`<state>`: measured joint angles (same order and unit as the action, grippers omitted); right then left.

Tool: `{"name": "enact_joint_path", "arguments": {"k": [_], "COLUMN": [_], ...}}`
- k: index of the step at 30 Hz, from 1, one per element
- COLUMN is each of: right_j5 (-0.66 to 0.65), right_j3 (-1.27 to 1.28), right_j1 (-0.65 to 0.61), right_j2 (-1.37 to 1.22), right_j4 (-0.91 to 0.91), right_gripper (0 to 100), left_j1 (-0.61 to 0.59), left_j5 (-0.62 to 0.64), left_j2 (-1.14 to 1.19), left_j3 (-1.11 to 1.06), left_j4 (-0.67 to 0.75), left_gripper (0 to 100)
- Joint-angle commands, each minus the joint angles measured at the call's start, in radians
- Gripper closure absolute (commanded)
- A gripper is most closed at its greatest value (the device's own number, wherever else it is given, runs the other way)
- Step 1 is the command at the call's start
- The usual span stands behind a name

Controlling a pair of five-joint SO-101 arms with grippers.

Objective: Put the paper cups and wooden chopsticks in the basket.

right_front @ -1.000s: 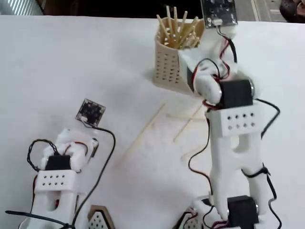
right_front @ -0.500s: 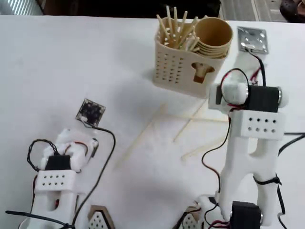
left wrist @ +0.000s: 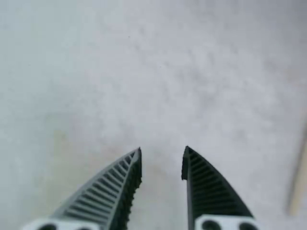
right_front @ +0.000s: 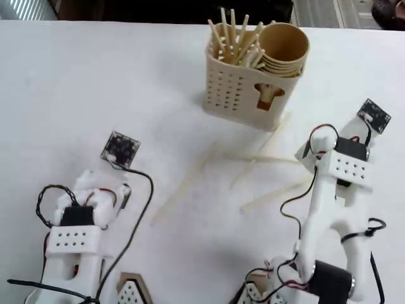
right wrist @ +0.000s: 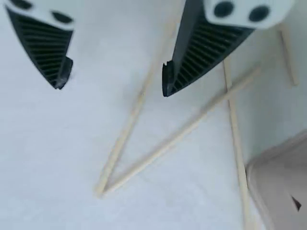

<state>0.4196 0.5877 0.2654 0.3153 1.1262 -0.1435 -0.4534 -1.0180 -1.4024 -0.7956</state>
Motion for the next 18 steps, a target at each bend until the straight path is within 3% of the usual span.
{"name": "enact_joint_path", "arguments": {"k": [1,9,18], "right_j5": [0.083,0.216,0.272], "right_j3": [-0.052,-0.253,-0.423], "right_j1": [0.013,0.015,0.012], "right_j2": [-0.099,-0.381,-0.564], "right_j4": [-0.038,-0.035,-0.041], "right_gripper": [69.6,69.7,69.7], "left_j1": [-0.002,-0.002,-0.002], "left_j5": [-0.015,-0.015,-0.015], "left_j2": [-0.025,-0.025,-0.025], "left_j3": [0.002,0.0,0.0], "left_j4": [0.017,0.017,0.017], "left_gripper": [85,85,85]}}
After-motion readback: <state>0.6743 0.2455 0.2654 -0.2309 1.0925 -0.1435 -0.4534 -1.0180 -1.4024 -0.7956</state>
